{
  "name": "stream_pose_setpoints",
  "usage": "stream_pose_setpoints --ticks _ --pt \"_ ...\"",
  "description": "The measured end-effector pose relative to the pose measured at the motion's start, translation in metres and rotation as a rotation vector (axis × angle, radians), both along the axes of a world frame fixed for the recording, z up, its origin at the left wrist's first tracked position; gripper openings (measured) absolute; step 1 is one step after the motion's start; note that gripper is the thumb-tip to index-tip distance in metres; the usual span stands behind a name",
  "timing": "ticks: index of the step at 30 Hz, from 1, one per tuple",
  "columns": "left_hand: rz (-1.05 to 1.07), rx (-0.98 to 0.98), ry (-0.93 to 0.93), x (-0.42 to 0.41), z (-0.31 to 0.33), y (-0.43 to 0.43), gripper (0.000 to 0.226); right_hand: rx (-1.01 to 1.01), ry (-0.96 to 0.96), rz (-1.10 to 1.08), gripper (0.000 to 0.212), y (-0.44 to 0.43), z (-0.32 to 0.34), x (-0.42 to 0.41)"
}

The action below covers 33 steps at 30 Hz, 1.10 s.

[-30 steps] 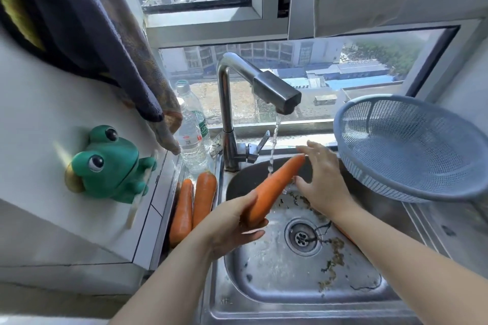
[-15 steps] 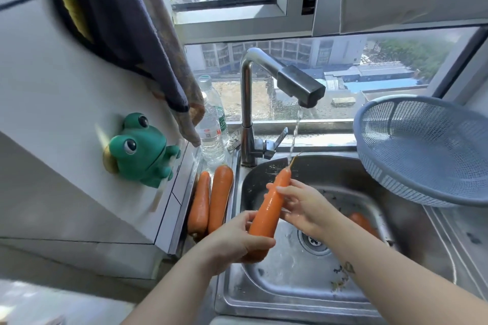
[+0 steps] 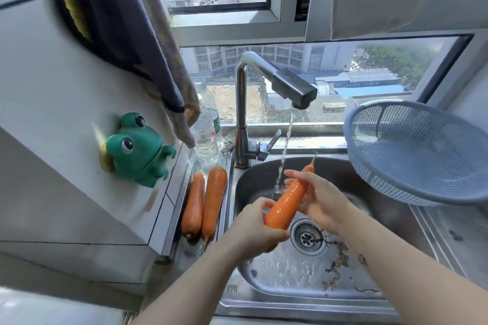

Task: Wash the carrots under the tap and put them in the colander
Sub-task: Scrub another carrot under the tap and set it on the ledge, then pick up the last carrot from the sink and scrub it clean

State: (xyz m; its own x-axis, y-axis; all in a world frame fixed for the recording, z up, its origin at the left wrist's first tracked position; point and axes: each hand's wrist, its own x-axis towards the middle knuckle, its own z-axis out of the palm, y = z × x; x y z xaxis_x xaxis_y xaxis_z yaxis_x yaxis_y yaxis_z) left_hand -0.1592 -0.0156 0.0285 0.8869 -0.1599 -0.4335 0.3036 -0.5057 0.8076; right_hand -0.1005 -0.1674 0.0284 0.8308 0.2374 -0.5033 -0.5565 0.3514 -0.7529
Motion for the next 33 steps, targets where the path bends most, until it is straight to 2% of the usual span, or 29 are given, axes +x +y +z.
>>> stream_pose_setpoints --ticks 4,7,9,12,14,16,19,22,24,26,29,33 --pt "-0.035 0.166 -0.193 -0.002 0.002 -0.007 0.065 -0.126 -0.051 -0.011 0.034 -0.017 0.002 -0.004" --pt "-0.054 0.127 -0.183 -0.002 0.000 -0.003 0.074 -0.263 -0.164 -0.056 0.037 -0.020 0.007 -0.008" --pt "-0.088 0.144 -0.104 -0.003 -0.001 0.006 0.081 -0.507 -0.361 -0.081 0.028 -0.014 0.008 -0.017" --pt "-0.114 0.245 0.023 -0.008 -0.003 0.026 0.073 -0.873 -0.755 0.206 0.022 0.002 0.007 -0.032" --pt "-0.023 0.181 0.129 -0.013 -0.002 0.040 0.056 -1.000 -0.850 0.355 0.024 0.013 0.001 -0.036" --pt "0.123 0.016 0.214 -0.019 0.000 0.054 0.039 -1.071 -0.886 0.400 0.025 0.023 0.003 -0.034" --pt "0.265 -0.105 0.141 -0.024 -0.002 0.075 0.037 -0.970 -0.981 0.374 0.022 0.045 0.014 -0.031" --pt "0.226 -0.034 -0.066 -0.025 -0.001 0.087 0.049 -0.806 -0.964 0.340 0.021 0.073 0.025 -0.023" --pt "0.226 -0.054 -0.124 -0.027 -0.001 0.092 0.055 -0.731 -0.895 0.342 0.020 0.093 0.027 -0.013" --pt "0.257 -0.010 -0.152 -0.032 -0.004 0.097 0.060 -0.688 -0.792 0.359 0.020 0.109 0.025 -0.004" --pt "0.296 0.175 -0.161 -0.041 -0.019 0.105 0.069 -0.655 -0.616 0.441 0.022 0.128 0.013 0.001" --pt "0.263 0.327 -0.079 -0.055 -0.035 0.107 0.073 -0.769 -0.457 0.538 0.047 0.140 -0.022 -0.004"
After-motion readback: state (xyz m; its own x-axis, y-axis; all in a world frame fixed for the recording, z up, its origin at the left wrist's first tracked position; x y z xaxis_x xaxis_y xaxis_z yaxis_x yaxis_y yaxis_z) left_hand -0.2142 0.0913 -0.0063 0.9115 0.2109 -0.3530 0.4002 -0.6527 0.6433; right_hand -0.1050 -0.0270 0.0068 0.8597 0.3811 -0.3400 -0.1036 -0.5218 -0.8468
